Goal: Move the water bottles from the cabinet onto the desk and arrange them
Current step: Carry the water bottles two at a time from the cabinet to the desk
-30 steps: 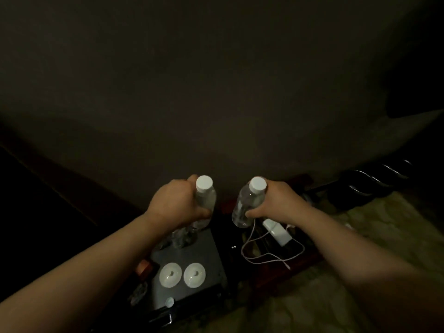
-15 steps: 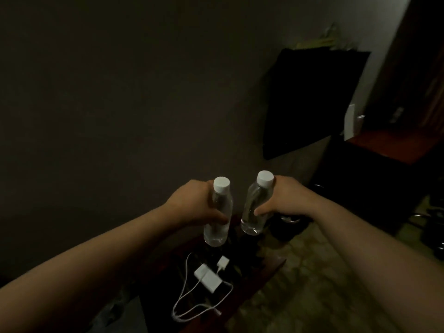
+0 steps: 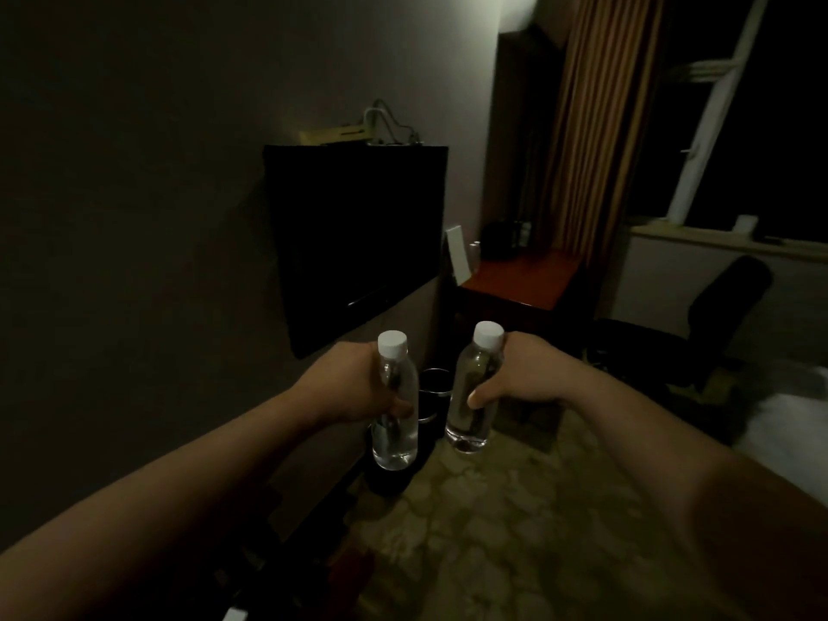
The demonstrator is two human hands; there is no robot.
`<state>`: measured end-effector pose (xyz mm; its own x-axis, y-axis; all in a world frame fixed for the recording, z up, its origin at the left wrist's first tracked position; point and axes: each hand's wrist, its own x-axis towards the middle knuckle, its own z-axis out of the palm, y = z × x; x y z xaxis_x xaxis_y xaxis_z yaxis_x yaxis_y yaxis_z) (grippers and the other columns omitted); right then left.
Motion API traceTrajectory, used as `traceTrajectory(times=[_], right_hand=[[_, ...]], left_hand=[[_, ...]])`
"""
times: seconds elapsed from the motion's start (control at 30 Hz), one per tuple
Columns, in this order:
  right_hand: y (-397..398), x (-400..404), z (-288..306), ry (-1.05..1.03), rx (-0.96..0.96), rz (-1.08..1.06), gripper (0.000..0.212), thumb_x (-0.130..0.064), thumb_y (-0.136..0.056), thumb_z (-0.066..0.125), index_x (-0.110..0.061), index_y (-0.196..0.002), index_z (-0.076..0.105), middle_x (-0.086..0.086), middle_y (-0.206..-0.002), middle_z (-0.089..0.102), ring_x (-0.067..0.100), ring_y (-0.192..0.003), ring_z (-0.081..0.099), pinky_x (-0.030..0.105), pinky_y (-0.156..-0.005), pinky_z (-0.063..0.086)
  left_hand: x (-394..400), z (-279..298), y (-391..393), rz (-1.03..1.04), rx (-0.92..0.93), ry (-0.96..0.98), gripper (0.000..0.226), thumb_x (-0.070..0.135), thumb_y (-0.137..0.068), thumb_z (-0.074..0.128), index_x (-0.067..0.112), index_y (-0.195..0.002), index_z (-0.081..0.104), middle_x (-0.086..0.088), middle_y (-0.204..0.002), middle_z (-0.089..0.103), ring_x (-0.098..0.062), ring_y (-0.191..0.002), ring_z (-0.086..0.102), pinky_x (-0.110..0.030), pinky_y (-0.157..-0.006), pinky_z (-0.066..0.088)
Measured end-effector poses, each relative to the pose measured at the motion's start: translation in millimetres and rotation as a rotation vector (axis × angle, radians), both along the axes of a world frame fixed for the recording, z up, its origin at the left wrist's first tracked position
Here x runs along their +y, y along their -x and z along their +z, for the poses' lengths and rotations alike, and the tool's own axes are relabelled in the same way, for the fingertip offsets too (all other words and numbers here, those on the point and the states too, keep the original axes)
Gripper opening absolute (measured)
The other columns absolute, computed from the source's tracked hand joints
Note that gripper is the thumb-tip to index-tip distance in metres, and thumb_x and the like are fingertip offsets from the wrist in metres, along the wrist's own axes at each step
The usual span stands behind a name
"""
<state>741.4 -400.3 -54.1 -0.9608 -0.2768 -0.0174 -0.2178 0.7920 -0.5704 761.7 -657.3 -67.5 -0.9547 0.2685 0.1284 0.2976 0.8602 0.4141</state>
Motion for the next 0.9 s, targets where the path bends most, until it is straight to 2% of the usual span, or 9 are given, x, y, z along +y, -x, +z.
traceTrajectory(times=[0.1, 0.2, 0.37, 0.6, 0.73, 0.9], right_hand=[[36.9, 37.0, -2.1, -0.022, -0.005, -0.054, 0.040, -0.039, -0.056, 0.090, -0.032, -0.091, 0.070, -0.012, -0.091, 0.072, 0.004, -0.087, 0.067, 0.026, -0.077, 0.055], [79.2, 67.1, -6.9, -0.023, -0.010, -0.130, 0.037, -0.036, -0.056, 0.091, -0.031, -0.087, 0.070, -0.012, -0.088, 0.072, 0.003, -0.083, 0.067, 0.025, -0.073, 0.054], [166.1, 108.0, -12.3, 0.043, 0.004, -0.244, 0.036, -0.031, -0.057, 0.091, -0.032, -0.087, 0.071, -0.014, -0.084, 0.073, 0.001, -0.077, 0.069, 0.022, -0.066, 0.055], [279.4, 153.8, 6.2, 0.150, 0.053, -0.384, 0.046, -0.019, -0.063, 0.090, -0.030, -0.101, 0.066, -0.006, -0.098, 0.071, 0.009, -0.090, 0.068, 0.031, -0.079, 0.057], [331.3, 186.8, 11.6, 0.130, 0.074, -0.435, 0.036, -0.019, -0.065, 0.089, -0.034, -0.089, 0.066, -0.010, -0.089, 0.070, 0.005, -0.083, 0.067, 0.019, -0.064, 0.050], [398.7, 242.3, 5.4, 0.057, 0.059, -0.460, 0.033, -0.027, -0.063, 0.089, -0.040, -0.083, 0.065, -0.020, -0.079, 0.068, -0.008, -0.073, 0.064, 0.010, -0.057, 0.043]], left_hand=[[31.3, -1.2, 51.3, -0.072, 0.015, -0.007, 0.038, 0.048, -0.063, 0.084, 0.033, -0.092, 0.064, 0.016, -0.087, 0.066, -0.001, -0.081, 0.062, -0.025, -0.075, 0.054], [58.0, -5.1, 108.8, -0.133, 0.034, -0.019, 0.035, 0.050, -0.060, 0.082, 0.037, -0.087, 0.062, 0.019, -0.081, 0.063, 0.003, -0.074, 0.058, -0.021, -0.068, 0.050], [100.5, -9.1, 226.6, -0.242, 0.068, -0.035, 0.040, 0.051, -0.059, 0.081, 0.033, -0.091, 0.066, 0.017, -0.081, 0.064, 0.004, -0.071, 0.058, -0.020, -0.062, 0.049], [160.0, 11.1, 386.2, -0.401, 0.062, -0.064, 0.032, 0.047, -0.057, 0.083, 0.040, -0.076, 0.058, 0.020, -0.077, 0.062, 0.004, -0.069, 0.059, -0.017, -0.057, 0.043], [200.3, 14.7, 454.9, -0.485, 0.049, -0.049, 0.036, 0.047, -0.060, 0.084, 0.042, -0.080, 0.055, 0.020, -0.079, 0.061, 0.005, -0.071, 0.058, -0.015, -0.058, 0.041], [257.6, 7.3, 533.1, -0.564, -0.002, -0.064, 0.036, 0.045, -0.065, 0.083, 0.040, -0.093, 0.061, 0.017, -0.089, 0.066, 0.001, -0.082, 0.062, -0.018, -0.065, 0.046]])
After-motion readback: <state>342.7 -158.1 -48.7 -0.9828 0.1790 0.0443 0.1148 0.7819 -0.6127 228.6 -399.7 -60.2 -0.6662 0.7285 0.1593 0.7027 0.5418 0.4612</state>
